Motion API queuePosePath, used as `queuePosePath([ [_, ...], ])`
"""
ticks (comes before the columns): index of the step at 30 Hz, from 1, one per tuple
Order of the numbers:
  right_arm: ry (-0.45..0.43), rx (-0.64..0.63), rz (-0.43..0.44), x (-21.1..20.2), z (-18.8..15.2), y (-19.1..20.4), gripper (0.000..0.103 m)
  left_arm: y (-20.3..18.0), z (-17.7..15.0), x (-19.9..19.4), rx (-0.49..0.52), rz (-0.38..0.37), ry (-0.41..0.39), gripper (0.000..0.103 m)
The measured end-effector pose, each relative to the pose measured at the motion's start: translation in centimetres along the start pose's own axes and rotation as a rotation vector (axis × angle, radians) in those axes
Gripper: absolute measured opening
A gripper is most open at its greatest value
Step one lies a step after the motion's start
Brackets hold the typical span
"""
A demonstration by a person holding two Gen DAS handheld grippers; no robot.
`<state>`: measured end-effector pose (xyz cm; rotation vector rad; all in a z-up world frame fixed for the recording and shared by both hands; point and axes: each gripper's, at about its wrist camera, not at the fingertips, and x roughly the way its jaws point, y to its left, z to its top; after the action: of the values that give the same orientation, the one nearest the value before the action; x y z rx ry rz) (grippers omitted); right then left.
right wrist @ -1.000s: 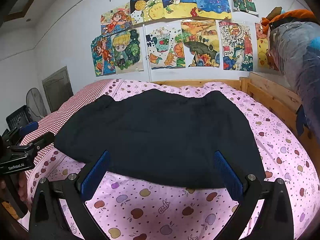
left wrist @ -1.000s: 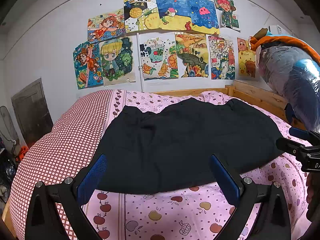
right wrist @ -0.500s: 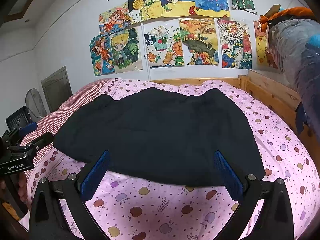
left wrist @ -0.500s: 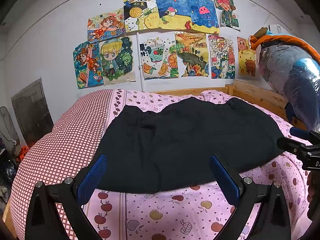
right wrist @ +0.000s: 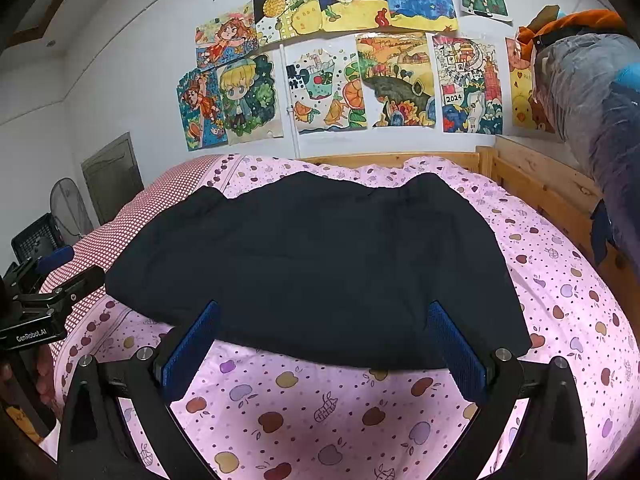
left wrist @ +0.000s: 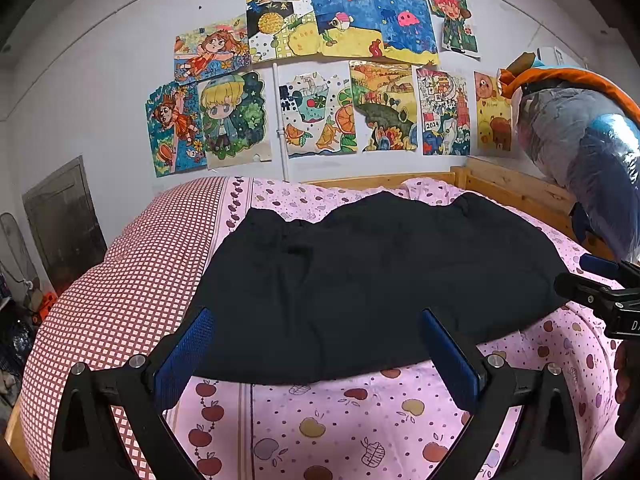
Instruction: Fold large clothes
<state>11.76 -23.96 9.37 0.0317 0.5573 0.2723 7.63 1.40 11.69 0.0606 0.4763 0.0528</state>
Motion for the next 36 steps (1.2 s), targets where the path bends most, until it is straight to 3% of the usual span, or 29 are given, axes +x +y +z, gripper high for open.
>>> queuePosePath([
  [15,0.003,0.0,-0.003,0.18,-0.13,0.19,0.101,-0.22,-0.7,0.4,0.035,0.005,0.013,0.103],
  [19,0.005,0.001,-0.003,0.24,-0.23,0.32,0.101,-0.04,-0.88,-0.05,0.012,-0.017,0.006,0.103],
  [36,0.013,0.004,-0.004,0.47,-0.35,0.62,0.101,0.36,-0.61,0.18,0.006,0.011,0.016,0.103],
])
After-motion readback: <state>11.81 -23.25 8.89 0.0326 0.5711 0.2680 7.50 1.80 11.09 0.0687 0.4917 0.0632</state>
